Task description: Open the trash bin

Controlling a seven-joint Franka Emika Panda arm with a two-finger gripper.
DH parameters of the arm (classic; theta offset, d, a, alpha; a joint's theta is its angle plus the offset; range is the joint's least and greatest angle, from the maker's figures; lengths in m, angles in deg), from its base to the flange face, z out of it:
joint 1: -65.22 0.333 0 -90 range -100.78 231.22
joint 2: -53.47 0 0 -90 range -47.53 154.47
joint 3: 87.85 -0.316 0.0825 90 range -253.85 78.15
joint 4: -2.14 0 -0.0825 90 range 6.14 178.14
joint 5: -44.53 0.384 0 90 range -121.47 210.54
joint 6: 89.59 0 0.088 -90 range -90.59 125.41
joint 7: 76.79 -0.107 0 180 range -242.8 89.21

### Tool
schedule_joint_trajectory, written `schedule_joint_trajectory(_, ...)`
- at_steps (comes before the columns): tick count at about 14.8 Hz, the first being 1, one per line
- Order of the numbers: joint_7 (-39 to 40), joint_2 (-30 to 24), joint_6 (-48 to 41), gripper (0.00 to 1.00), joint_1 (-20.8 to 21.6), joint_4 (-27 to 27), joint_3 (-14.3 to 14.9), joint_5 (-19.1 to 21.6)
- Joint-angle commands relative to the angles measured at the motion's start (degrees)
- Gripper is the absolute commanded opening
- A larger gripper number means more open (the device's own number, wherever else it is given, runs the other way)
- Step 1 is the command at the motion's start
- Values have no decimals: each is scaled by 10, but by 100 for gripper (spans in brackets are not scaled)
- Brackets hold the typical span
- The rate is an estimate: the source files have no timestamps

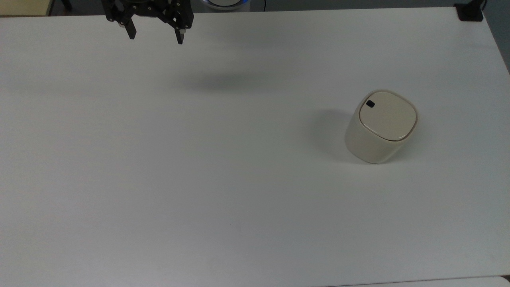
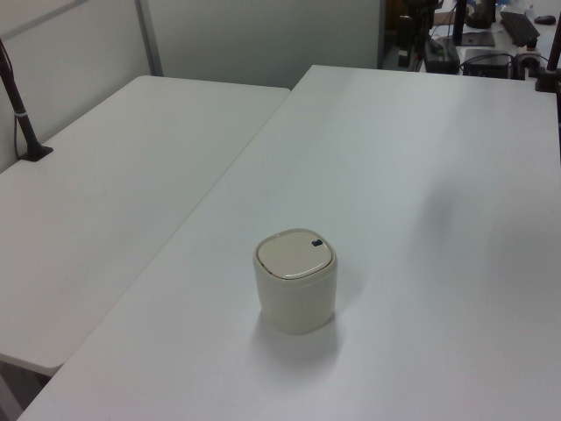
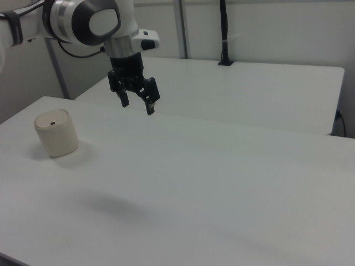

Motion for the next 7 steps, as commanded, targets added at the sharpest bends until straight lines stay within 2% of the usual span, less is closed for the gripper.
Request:
schedule_joint_trajectory(1,-11,-6,-14,100,2,2,0,-6)
schedule_joint_trajectory(7,-13,-5,-14,100,4,1,0,-6)
